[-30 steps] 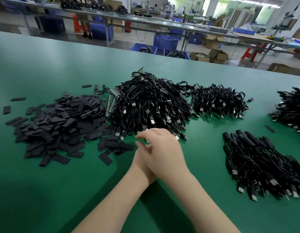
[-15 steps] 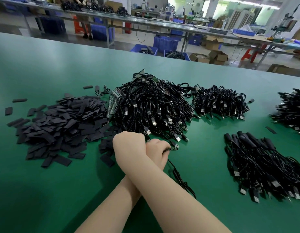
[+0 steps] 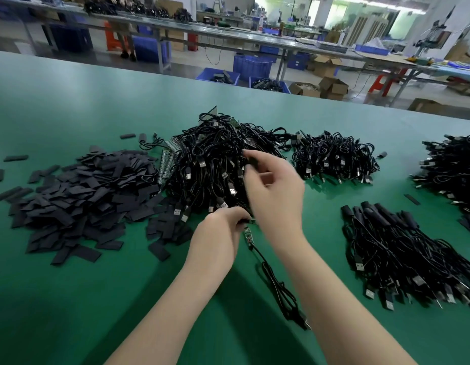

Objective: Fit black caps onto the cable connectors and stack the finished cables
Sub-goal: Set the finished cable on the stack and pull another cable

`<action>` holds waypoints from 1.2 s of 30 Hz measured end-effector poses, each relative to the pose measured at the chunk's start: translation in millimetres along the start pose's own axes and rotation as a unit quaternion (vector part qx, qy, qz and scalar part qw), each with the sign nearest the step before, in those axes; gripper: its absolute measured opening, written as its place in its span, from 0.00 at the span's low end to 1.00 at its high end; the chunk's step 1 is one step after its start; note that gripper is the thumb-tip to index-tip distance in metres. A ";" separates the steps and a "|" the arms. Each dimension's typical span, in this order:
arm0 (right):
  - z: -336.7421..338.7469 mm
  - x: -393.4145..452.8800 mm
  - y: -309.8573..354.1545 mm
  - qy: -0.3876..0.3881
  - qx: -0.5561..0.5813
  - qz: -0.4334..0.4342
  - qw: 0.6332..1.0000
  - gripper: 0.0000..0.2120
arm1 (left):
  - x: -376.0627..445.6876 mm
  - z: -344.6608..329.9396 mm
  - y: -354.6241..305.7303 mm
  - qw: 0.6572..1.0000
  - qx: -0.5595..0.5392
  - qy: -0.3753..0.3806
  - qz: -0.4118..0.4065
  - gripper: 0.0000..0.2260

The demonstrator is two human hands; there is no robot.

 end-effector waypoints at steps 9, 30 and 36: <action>39.6 -28.7 -123.4 -0.052 0.061 -0.173 0.982 0.10 | -4.0 -12.0 -17.1 0.988 0.121 -0.017 -0.091 0.12; 27.6 -66.4 -135.3 0.011 0.197 -0.202 0.959 0.11 | -8.0 -18.2 -14.4 0.995 0.024 -0.040 -0.083 0.11; 26.4 -66.5 -135.3 0.017 0.195 -0.191 0.962 0.11 | -4.5 -18.9 -7.6 0.995 -0.052 -0.047 -0.069 0.16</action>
Point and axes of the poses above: each hand's wrist, its own x-axis towards the middle knuckle, its own z-axis out of the back of the hand, y = z × x, the point moved 9 cm from there along x, towards the middle knuckle, and after that the axes turned 4 degrees about y, right-handed, at the moved point
